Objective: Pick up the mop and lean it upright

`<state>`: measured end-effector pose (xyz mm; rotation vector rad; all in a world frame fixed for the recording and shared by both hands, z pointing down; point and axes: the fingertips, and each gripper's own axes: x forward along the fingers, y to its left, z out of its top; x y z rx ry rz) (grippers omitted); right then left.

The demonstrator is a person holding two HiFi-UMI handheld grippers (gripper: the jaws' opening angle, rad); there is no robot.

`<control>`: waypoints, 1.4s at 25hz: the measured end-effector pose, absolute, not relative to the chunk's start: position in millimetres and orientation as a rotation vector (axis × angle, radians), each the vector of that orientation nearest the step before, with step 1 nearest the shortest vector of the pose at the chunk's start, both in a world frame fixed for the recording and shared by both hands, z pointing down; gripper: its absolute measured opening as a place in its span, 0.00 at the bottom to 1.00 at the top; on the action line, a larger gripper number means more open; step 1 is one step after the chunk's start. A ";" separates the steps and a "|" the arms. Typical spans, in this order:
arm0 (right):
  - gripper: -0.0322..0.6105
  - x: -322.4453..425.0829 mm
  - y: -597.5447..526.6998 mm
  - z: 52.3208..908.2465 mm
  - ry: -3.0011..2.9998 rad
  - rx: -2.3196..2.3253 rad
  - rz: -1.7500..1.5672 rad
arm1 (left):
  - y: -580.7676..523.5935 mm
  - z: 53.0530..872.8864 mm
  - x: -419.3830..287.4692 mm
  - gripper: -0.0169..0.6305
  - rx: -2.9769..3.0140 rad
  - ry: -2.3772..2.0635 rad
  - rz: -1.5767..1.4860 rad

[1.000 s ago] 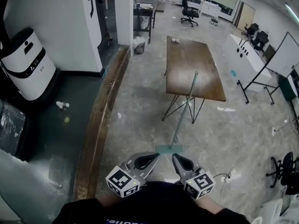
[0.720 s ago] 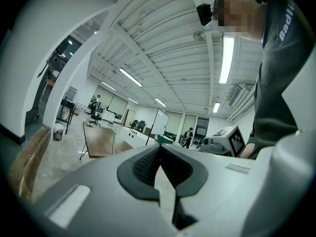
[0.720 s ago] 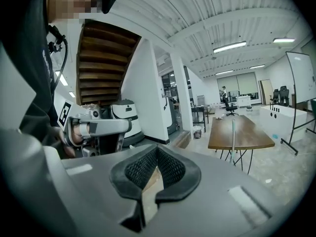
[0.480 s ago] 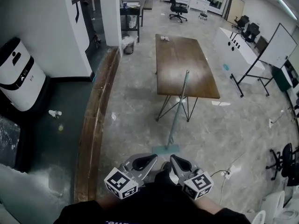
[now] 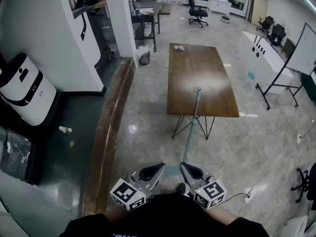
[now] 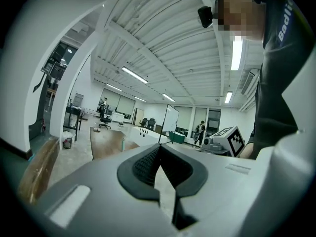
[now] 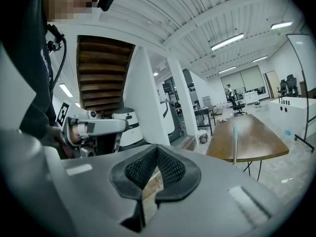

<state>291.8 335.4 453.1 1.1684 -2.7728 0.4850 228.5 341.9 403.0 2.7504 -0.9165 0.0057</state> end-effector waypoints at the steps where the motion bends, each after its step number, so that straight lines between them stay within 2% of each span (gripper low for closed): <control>1: 0.06 299.2 327.5 455.7 -2.782 1.159 0.488 | 333.8 402.7 235.5 0.06 2.749 -0.928 0.009; 19: 0.06 378.5 256.1 476.3 -2.820 1.073 0.554 | 262.4 405.7 318.5 0.06 2.715 -1.003 0.058; 27: 0.06 394.0 226.9 479.4 -2.741 1.201 0.560 | 228.4 409.8 325.4 0.06 2.752 -0.895 0.046; 35: 0.12 396.6 159.6 489.1 -2.621 1.381 0.532 | 179.5 407.5 297.8 0.06 2.801 -0.817 0.057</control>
